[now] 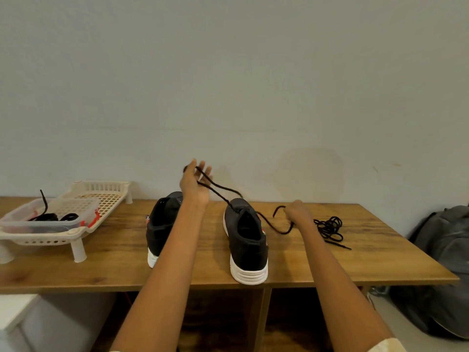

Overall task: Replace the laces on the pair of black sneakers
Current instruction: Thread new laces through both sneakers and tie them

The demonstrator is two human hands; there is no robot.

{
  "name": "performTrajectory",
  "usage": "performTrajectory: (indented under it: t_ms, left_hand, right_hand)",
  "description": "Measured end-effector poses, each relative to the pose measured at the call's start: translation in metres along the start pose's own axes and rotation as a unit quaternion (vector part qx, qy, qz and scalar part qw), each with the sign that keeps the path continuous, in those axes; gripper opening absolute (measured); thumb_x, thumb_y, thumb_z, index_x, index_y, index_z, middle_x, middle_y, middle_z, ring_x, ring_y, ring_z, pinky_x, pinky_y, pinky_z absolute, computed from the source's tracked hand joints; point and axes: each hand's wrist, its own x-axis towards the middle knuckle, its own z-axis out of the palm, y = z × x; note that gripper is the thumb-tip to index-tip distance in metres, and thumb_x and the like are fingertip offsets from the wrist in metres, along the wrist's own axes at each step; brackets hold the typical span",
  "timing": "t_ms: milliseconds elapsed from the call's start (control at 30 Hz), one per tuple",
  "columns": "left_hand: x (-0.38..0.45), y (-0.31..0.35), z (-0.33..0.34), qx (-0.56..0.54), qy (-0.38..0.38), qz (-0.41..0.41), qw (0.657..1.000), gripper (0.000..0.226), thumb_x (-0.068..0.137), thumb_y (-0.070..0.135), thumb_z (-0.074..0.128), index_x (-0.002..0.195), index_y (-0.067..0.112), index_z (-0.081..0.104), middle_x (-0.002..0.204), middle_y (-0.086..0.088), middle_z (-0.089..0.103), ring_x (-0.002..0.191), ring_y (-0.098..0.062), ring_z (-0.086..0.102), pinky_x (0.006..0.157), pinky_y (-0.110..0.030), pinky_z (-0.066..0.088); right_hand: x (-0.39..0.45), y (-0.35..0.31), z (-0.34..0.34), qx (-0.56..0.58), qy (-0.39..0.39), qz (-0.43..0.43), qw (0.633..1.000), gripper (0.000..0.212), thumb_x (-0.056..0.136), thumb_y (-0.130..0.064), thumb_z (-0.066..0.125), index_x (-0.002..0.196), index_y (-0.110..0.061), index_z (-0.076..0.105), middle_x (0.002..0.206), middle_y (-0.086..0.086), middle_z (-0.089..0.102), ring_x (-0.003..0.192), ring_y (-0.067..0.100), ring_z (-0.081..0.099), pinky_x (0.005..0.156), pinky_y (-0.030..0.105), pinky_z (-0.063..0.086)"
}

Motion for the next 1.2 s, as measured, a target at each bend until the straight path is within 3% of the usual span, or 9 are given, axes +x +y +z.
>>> performTrajectory:
  t_ms: [100, 167, 200, 300, 367, 467, 800, 1100, 1200]
  left_hand:
    - [0.005, 0.012, -0.007, 0.014, 0.053, 0.073, 0.996, 0.023, 0.092, 0.02, 0.06, 0.074, 0.015, 0.047, 0.058, 0.001, 0.043, 0.039, -0.01, 0.04, 0.042, -0.025, 0.04]
    - [0.008, 0.015, -0.012, 0.224, 0.087, 0.152, 0.959, 0.029, 0.091, 0.028, 0.062, 0.074, 0.017, 0.041, 0.062, 0.002, 0.038, 0.042, -0.012, 0.035, 0.044, -0.024, 0.032]
    - [0.01, 0.013, -0.015, 0.37, 0.084, 0.2, 0.903, 0.025, 0.09, 0.031, 0.061, 0.081, 0.016, 0.043, 0.07, 0.002, 0.043, 0.051, -0.016, 0.044, 0.052, -0.028, 0.036]
    - [0.007, 0.0, -0.018, 0.721, -0.042, 0.245, 0.647, 0.023, 0.093, 0.037, 0.055, 0.108, 0.02, 0.054, 0.095, 0.004, 0.058, 0.085, -0.02, 0.057, 0.071, -0.03, 0.042]
    - [0.008, -0.012, -0.016, 0.799, -0.155, 0.186, 0.55, 0.02, 0.093, 0.037, 0.054, 0.106, 0.025, 0.065, 0.107, 0.004, 0.065, 0.098, -0.018, 0.06, 0.08, -0.032, 0.047]
    - [0.003, -0.027, -0.014, 0.826, -0.293, 0.127, 0.465, 0.022, 0.093, 0.022, 0.057, 0.109, 0.019, 0.071, 0.117, 0.0, 0.066, 0.109, -0.019, 0.058, 0.09, -0.032, 0.045]
    - [0.003, -0.039, -0.015, 0.786, -0.364, 0.164, 0.473, 0.016, 0.085, 0.014, 0.068, 0.098, 0.009, 0.075, 0.101, -0.009, 0.072, 0.083, -0.008, 0.056, 0.08, -0.019, 0.042]
    - [0.014, -0.039, -0.032, 0.786, -0.365, 0.183, 0.463, 0.015, 0.087, 0.015, 0.065, 0.098, 0.011, 0.074, 0.098, -0.004, 0.072, 0.086, -0.012, 0.061, 0.083, -0.03, 0.051]
    - [0.012, -0.041, -0.037, 0.783, -0.319, 0.154, 0.511, 0.009, 0.089, 0.02, 0.057, 0.088, 0.018, 0.065, 0.087, 0.003, 0.065, 0.078, -0.01, 0.055, 0.075, -0.029, 0.048]
  right_hand:
    - [-0.007, 0.003, 0.006, -0.077, -0.034, 0.015, 0.996, 0.025, 0.095, -0.007, 0.038, 0.073, -0.005, 0.048, 0.081, 0.011, 0.054, 0.08, 0.027, 0.052, 0.066, 0.03, 0.042]
    - [-0.012, -0.001, 0.009, -0.127, -0.055, 0.006, 0.99, 0.022, 0.098, -0.012, 0.036, 0.096, -0.003, 0.056, 0.103, 0.015, 0.059, 0.099, 0.029, 0.058, 0.078, 0.033, 0.044]
    - [-0.011, -0.004, 0.01, -0.14, -0.056, -0.015, 0.988, 0.026, 0.098, -0.012, 0.037, 0.111, -0.003, 0.058, 0.116, 0.016, 0.059, 0.109, 0.03, 0.056, 0.084, 0.034, 0.044]
    - [-0.011, -0.02, 0.012, -0.075, -0.066, -0.119, 0.988, 0.034, 0.097, -0.011, 0.045, 0.129, -0.007, 0.054, 0.133, 0.01, 0.055, 0.119, 0.026, 0.053, 0.094, 0.033, 0.044]
    - [-0.014, -0.033, 0.011, -0.022, -0.079, -0.184, 0.979, 0.027, 0.097, -0.014, 0.049, 0.119, -0.008, 0.063, 0.121, 0.007, 0.063, 0.112, 0.023, 0.058, 0.091, 0.032, 0.046]
    - [-0.019, -0.048, 0.011, 0.047, -0.11, -0.214, 0.97, 0.022, 0.096, -0.013, 0.051, 0.108, -0.008, 0.069, 0.096, 0.005, 0.067, 0.095, 0.019, 0.063, 0.088, 0.033, 0.051]
    - [-0.022, -0.055, 0.009, 0.143, -0.21, -0.149, 0.956, 0.02, 0.093, -0.001, 0.048, 0.108, -0.002, 0.06, 0.083, 0.005, 0.064, 0.073, 0.014, 0.064, 0.065, 0.021, 0.053]
    - [-0.022, -0.059, 0.008, 0.07, -0.28, -0.17, 0.942, 0.008, 0.086, -0.007, 0.061, 0.084, -0.013, 0.055, 0.092, 0.008, 0.059, 0.086, 0.017, 0.057, 0.079, 0.029, 0.052]
    - [-0.021, -0.057, 0.011, 0.09, -0.286, -0.159, 0.941, 0.005, 0.089, -0.008, 0.059, 0.088, -0.012, 0.055, 0.091, 0.007, 0.06, 0.084, 0.017, 0.058, 0.078, 0.027, 0.052]
